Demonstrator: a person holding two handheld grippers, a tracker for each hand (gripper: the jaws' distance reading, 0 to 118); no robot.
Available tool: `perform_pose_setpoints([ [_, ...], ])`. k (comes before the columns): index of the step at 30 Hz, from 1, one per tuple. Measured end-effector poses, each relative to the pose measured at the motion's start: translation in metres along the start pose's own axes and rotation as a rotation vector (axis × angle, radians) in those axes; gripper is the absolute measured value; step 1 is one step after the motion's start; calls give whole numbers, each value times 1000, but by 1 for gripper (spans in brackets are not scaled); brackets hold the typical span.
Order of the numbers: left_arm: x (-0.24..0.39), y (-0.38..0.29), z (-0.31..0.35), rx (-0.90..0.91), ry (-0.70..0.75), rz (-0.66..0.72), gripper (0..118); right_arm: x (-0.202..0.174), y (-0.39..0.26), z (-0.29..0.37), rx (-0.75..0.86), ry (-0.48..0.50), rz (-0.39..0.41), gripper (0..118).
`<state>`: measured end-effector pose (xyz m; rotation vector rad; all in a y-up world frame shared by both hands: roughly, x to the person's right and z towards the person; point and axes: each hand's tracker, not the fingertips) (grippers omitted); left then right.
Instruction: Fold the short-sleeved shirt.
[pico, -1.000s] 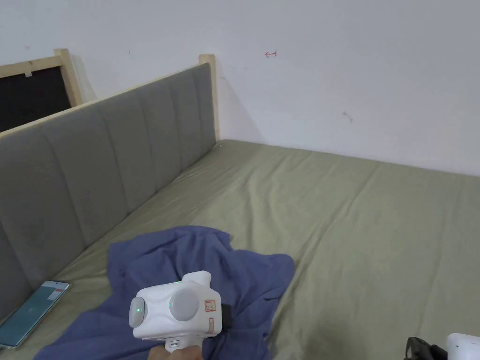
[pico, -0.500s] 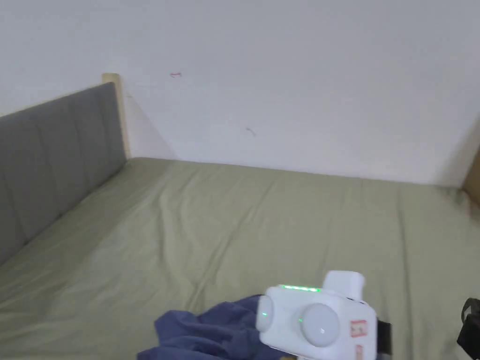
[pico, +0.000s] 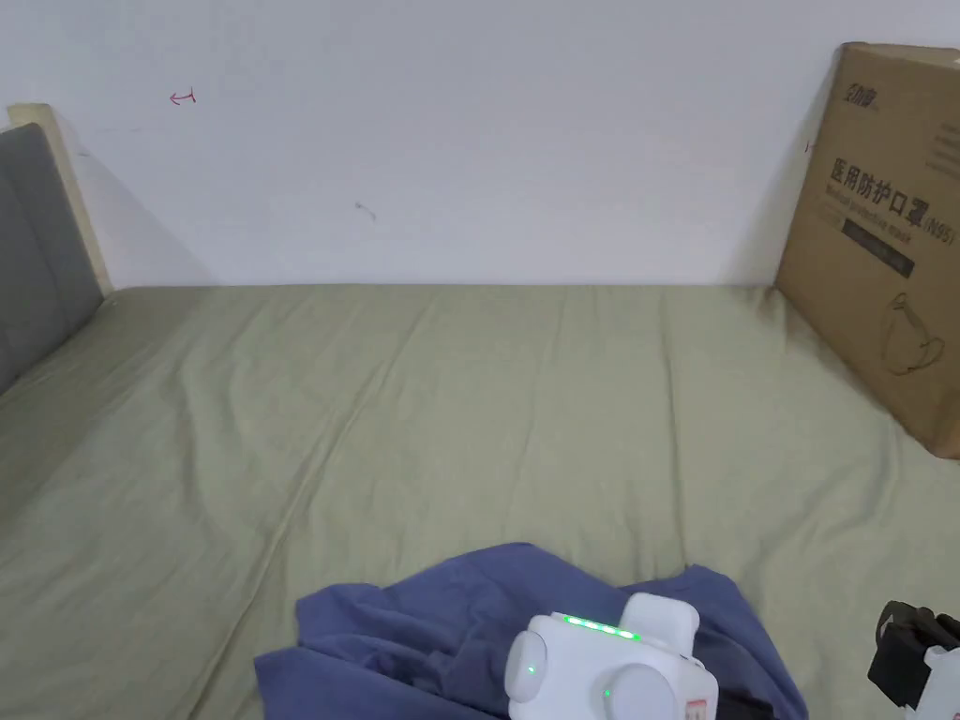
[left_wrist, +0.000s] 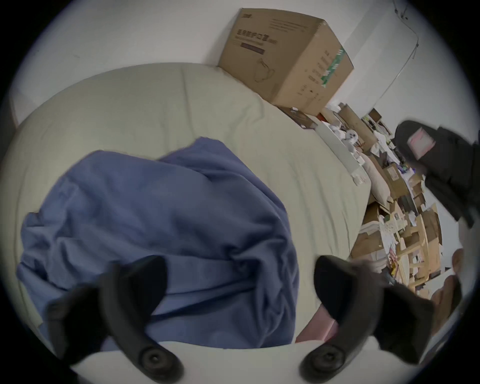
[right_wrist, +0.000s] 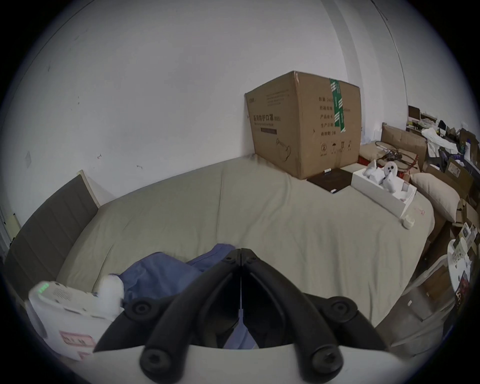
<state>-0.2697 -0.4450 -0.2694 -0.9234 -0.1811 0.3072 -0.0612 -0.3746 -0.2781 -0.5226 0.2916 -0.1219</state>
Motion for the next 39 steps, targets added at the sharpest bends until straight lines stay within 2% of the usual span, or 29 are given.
perform_pose_setpoints([
  [2, -11, 4, 27, 80, 23, 20, 110, -7, -2, -3, -12, 25, 0, 1],
  [3, -18, 3, 37, 87, 38, 35, 97, -11, -4, -4, -15, 34, 5, 1],
  [4, -27, -2, 48, 93, 45, 60, 72, -16, -5, -5, -20, 50, 17, 1],
  [5, -37, -9, 59, 122, 54, 85, 25, -21, -8, -5, -24, 64, 28, 1],
  [6, -46, -18, 65, 138, 79, 108, 0, -25, -10, -5, -29, 74, 35, 1],
  [8, -69, -45, 69, 92, 190, 148, 0, -36, -17, -6, -48, 113, 54, 1],
  [12, -106, -85, 80, 80, 191, 286, 0, -53, -30, -12, -80, 146, 82, 1],
  [17, -143, -84, 108, 124, 290, 300, 0, -71, -31, -21, -103, 175, 105, 1],
  [18, -152, -75, 115, 120, 299, 299, 6, -75, -31, -23, -104, 180, 111, 1],
  [19, -164, -72, 119, 117, 303, 288, 23, -77, -30, -24, -107, 184, 117, 1],
  [20, -179, -70, 123, 117, 334, 280, 57, -79, -29, -25, -110, 189, 123, 1],
  [21, -193, -68, 125, 112, 360, 281, 83, -81, -29, -25, -109, 192, 127, 1],
  [22, -210, -67, 125, 97, 398, 289, 101, -83, -29, -25, -111, 193, 132, 1],
  [23, -226, -69, 126, 81, 430, 306, 106, -84, -29, -26, -113, 198, 139, 1],
  [25, -256, -71, 125, 82, 464, 345, 104, -86, -30, -29, -121, 204, 158, 1],
  [28, -289, -67, 114, 114, 413, 448, 104, -91, -33, -36, -135, 200, 174, 1],
  [30, -297, -61, 101, 101, 412, 449, 100, -94, -35, -41, -151, 203, 174, 1],
  [31, -299, -61, 92, 85, 407, 448, 88, -95, -37, -43, -160, 206, 175, 1],
  [32, -300, -62, 84, 59, 388, 420, 60, -97, -38, -44, -168, 208, 181, 1],
  [33, -297, -64, 76, 31, 420, 391, 47, -98, -39, -45, -174, 209, 188, 1],
  [34, -287, -67, 69, -18, 583, 320, 43, -99, -39, -46, -180, 209, 198, 1],
  [35, -282, -70, 73, 36, 543, 274, 23, -99, -39, -46, -182, 207, 202, 1],
  [36, -280, -70, 80, 48, 521, 285, 0, -99, -40, -46, -183, 208, 204, 1],
  [38, -278, -71, 94, 53, 527, 296, 0, -99, -39, -48, -189, 215, 202, 1],
  [39, -280, -71, 101, 77, 476, 331, 0, -99, -39, -50, -193, 215, 199, 1],
])
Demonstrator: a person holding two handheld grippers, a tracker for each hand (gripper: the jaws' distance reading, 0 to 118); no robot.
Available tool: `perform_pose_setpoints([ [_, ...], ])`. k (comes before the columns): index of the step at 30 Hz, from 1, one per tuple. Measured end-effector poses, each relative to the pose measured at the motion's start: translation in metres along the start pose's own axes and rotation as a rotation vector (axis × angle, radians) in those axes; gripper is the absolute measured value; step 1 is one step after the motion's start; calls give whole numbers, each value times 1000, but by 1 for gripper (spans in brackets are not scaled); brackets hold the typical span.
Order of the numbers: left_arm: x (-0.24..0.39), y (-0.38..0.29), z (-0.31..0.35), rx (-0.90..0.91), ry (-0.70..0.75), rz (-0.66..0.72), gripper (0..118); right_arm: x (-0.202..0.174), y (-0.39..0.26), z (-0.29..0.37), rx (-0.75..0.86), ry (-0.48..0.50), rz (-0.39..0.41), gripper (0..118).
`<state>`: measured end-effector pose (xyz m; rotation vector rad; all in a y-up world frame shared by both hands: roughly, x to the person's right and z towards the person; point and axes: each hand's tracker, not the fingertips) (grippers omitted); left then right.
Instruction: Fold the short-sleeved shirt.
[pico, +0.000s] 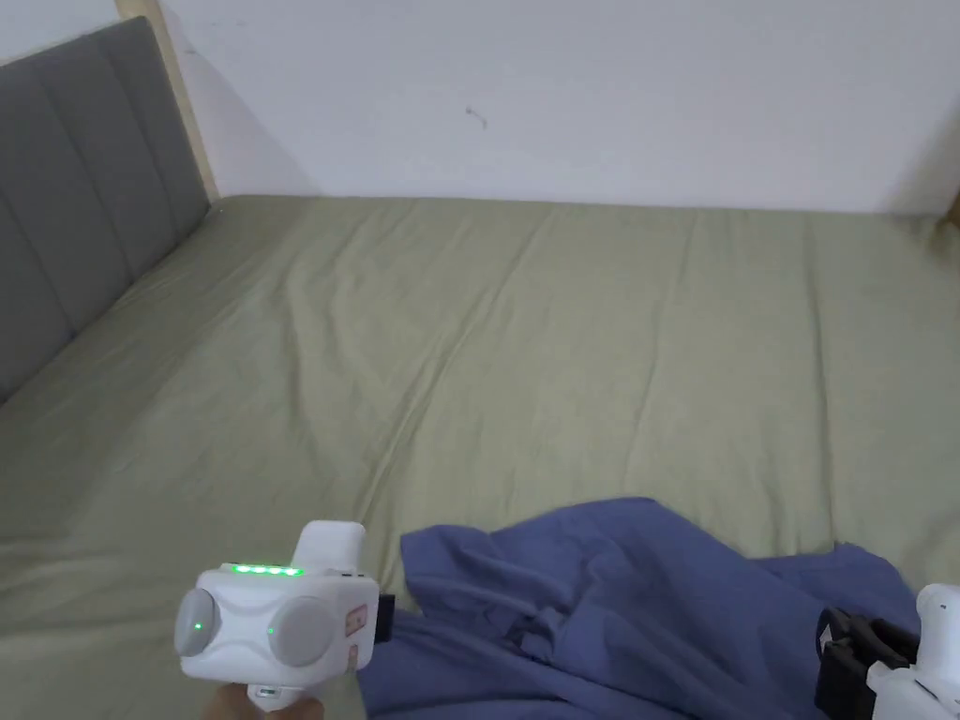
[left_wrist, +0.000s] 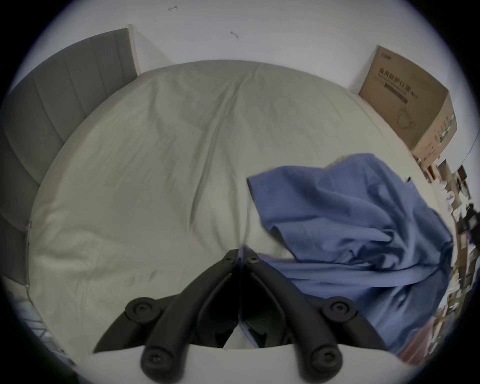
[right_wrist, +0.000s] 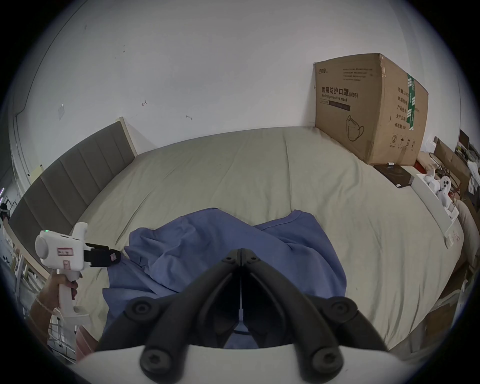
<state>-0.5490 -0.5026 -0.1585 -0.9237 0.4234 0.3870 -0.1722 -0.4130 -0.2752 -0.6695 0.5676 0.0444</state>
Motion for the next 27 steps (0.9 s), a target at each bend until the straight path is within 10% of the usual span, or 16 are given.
perform_pose_setpoints([
  [10, 8, 4, 57, 95, -31, -58, 0, -36, 53, -53, -117, 218, 120, 2],
  [12, 9, 3, 62, 109, -49, -47, 0, -51, 68, -89, -185, 290, 140, 34],
  [14, 9, 2, 64, 116, -52, -41, 0, -69, 76, -130, -247, 289, 177, 104],
  [15, 10, 1, 64, 116, -51, -40, 0, -80, 78, -157, -303, 288, 211, 106],
  [25, -4, -1, 54, 83, -79, 24, 0, -123, 47, -285, -543, 164, 393, 94],
  [27, -4, -1, 51, 71, -77, 18, 0, -125, 58, -273, -531, 171, 389, 31],
])
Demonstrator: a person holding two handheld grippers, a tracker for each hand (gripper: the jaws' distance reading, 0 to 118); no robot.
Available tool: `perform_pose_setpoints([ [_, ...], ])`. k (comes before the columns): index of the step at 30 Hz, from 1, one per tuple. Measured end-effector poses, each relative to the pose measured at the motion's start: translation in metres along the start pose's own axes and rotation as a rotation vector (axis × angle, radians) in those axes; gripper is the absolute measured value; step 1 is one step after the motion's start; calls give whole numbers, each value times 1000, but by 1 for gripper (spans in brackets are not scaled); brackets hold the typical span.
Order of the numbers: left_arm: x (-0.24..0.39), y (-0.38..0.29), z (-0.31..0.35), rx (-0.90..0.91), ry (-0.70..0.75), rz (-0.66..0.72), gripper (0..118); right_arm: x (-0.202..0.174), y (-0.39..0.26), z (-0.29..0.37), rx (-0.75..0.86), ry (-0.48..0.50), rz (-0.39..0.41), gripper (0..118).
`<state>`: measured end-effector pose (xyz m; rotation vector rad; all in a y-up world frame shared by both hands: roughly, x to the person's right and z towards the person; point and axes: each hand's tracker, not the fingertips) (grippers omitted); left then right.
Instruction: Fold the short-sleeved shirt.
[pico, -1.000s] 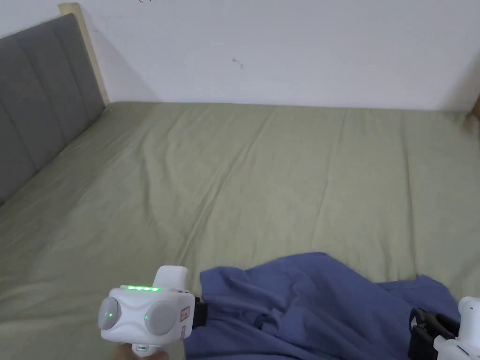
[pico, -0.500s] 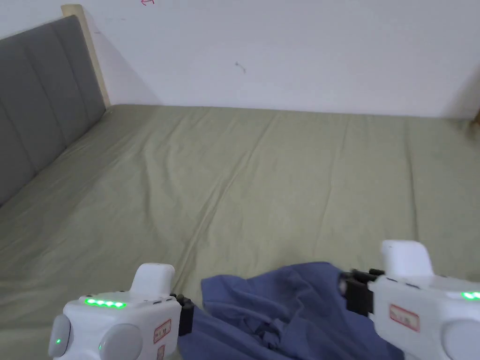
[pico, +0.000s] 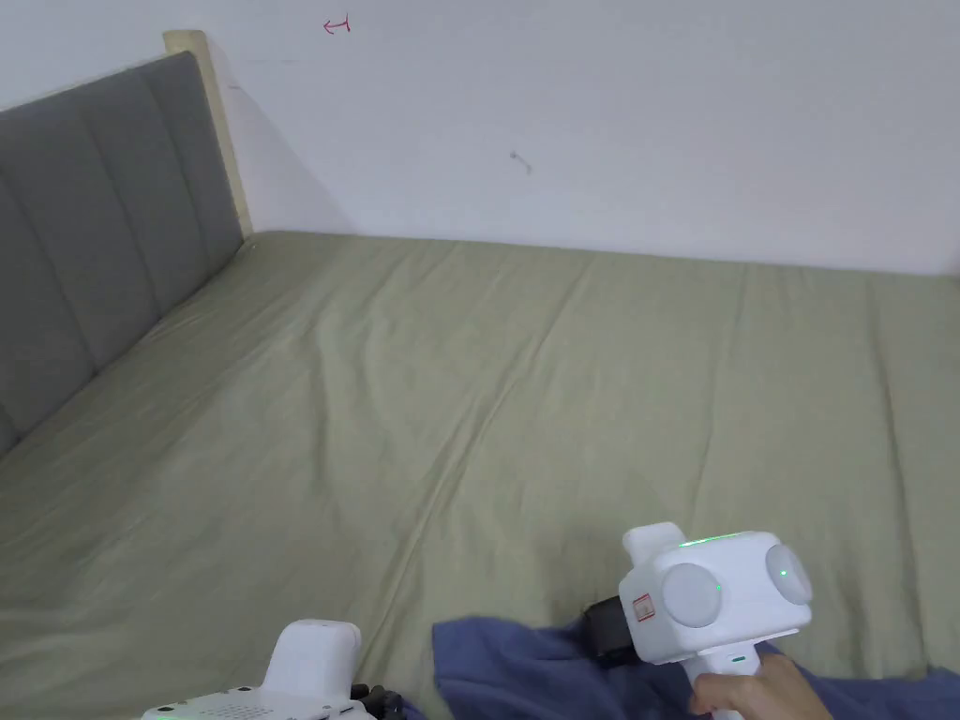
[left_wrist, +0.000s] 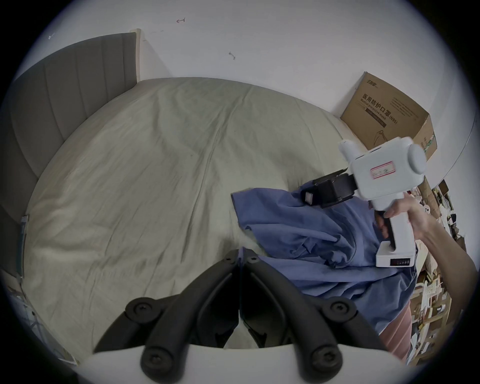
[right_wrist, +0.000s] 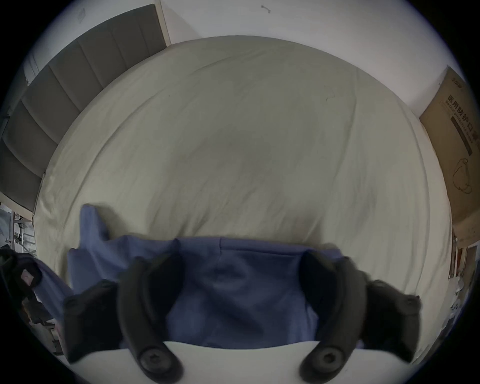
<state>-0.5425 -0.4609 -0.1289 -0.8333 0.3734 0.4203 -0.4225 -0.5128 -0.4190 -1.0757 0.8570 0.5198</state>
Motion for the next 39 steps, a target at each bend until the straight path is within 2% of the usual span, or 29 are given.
perform_pose_setpoints([
  [1, 0, 0, 0, -8, 3, -1, 0, -1, -1, 7, 47, -21, 4, 7],
  [2, 0, 0, 1, -7, 3, -3, 0, 4, -4, 12, 50, -25, 1, 4],
  [5, 0, 1, 6, 6, -4, 5, 0, 11, -3, 8, 19, 5, -21, 4],
  [8, 1, 6, 15, 19, -2, 17, 0, 24, 3, 30, 70, 43, -143, 4],
  [10, 4, 12, 24, 35, 15, 8, 0, 36, 7, 63, 141, 57, -161, 4],
  [13, 9, 25, 45, 90, 62, -47, 0, 57, 14, 116, 246, 2, -166, 4],
  [18, 22, 69, 95, 233, 111, -91, 0, 109, 14, 223, 416, -72, -265, 4],
  [22, 39, 114, 138, 363, 189, -170, 0, 144, 6, 307, 561, -196, -312, 4],
  [25, 51, 150, 167, 454, 235, -201, 0, 170, 0, 362, 648, -223, -387, 4],
  [28, 63, 189, 192, 522, 289, -220, 0, 192, 0, 406, 715, -282, -434, 4],
  [31, 71, 227, 211, 586, 276, -212, 0, 207, 10, 435, 776, -329, -467, 4],
  [35, 80, 281, 224, 659, 328, -226, 0, 230, 36, 464, 840, -340, -507, 4],
  [39, 78, 336, 231, 716, 356, -194, 0, 259, 71, 493, 929, -284, -626, 4],
])
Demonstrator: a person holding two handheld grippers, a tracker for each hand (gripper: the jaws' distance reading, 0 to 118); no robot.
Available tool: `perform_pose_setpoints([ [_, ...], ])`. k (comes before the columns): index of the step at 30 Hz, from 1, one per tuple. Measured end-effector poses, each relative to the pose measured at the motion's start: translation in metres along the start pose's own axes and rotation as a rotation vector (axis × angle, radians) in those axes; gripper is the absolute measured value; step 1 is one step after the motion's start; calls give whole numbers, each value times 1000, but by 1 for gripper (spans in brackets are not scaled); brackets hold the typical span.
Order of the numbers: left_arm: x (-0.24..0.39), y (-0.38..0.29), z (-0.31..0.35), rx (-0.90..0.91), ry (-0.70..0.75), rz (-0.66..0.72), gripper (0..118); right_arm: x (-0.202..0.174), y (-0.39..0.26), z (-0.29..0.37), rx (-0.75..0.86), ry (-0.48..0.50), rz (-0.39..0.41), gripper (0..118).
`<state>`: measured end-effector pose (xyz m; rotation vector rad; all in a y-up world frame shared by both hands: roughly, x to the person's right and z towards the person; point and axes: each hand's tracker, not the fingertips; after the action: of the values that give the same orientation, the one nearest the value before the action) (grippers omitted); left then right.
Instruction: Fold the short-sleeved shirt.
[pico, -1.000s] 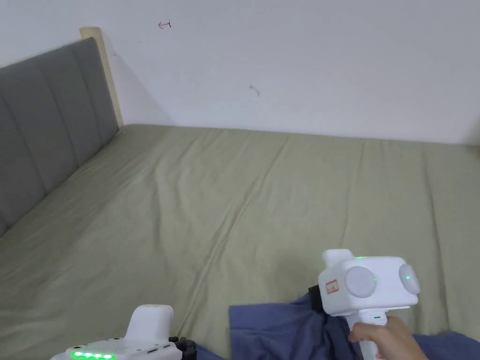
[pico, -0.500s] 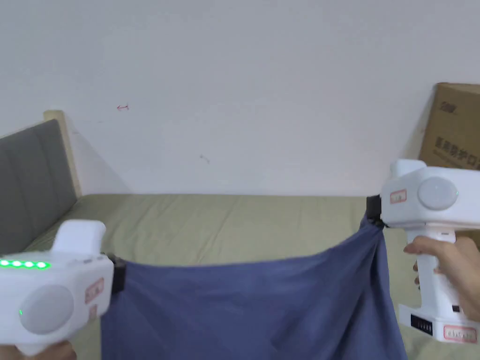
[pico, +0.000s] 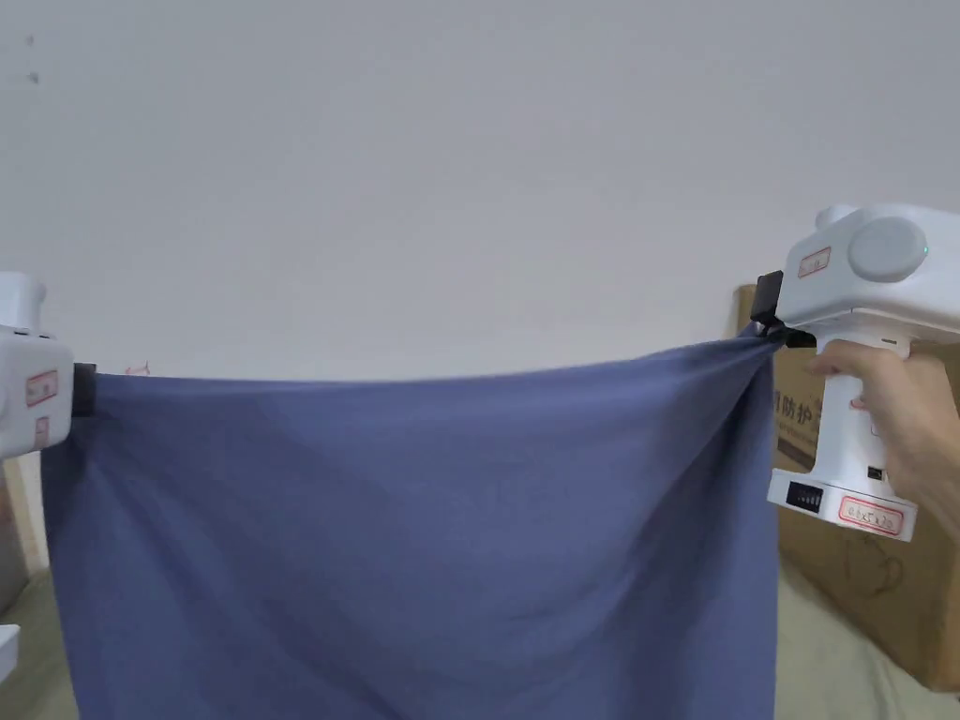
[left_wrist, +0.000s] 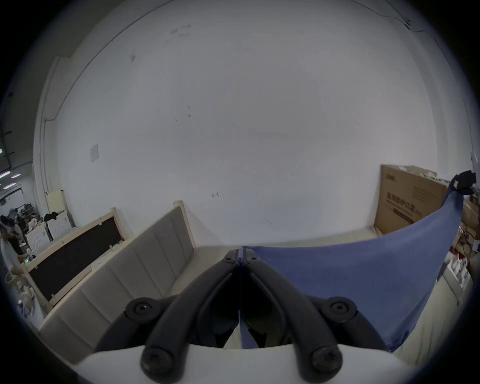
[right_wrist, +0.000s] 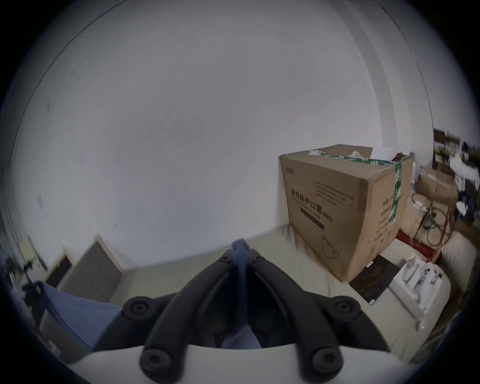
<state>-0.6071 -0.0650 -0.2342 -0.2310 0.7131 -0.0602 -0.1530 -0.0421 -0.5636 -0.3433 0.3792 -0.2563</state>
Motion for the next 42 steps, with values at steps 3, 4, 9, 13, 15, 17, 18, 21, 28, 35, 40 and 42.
perform_pose_setpoints([
  [3, -4, 29, -22, 47, 13, 4, 0, -6, 31, -13, 39, 26, -43, 4],
  [4, -4, 36, -28, 52, 9, -8, 0, -8, 40, -17, 49, 36, -54, 4],
  [9, 3, 74, -59, 135, 49, -22, 0, -35, 75, -26, 124, 45, -26, 4],
  [13, 0, 86, -72, 185, 61, 23, 0, -41, 80, -33, 145, 64, -19, 4],
  [15, -2, 79, -77, 198, 60, 39, 0, -39, 71, -36, 145, 76, -25, 4],
  [17, 1, 61, -87, 189, 68, 43, 0, -37, 56, -45, 129, 85, -20, 4],
  [18, 4, 48, -93, 151, 70, 24, 0, -36, 45, -52, 112, 78, -3, 4],
  [21, 17, -1, -121, 54, 66, -7, 0, -31, 2, -84, 28, 36, 31, 4],
  [28, 57, -159, -207, -279, 60, 39, 0, 5, -138, -183, -267, -114, 88, 4],
  [35, 76, -305, -252, -589, 56, 23, 0, 50, -282, -233, -573, -206, 142, 4],
  [40, 71, -355, -234, -657, 44, -38, 0, 72, -328, -225, -634, -220, 138, 4],
  [42, 68, -364, -217, -639, 14, -72, 0, 78, -334, -211, -632, -202, 129, 4],
])
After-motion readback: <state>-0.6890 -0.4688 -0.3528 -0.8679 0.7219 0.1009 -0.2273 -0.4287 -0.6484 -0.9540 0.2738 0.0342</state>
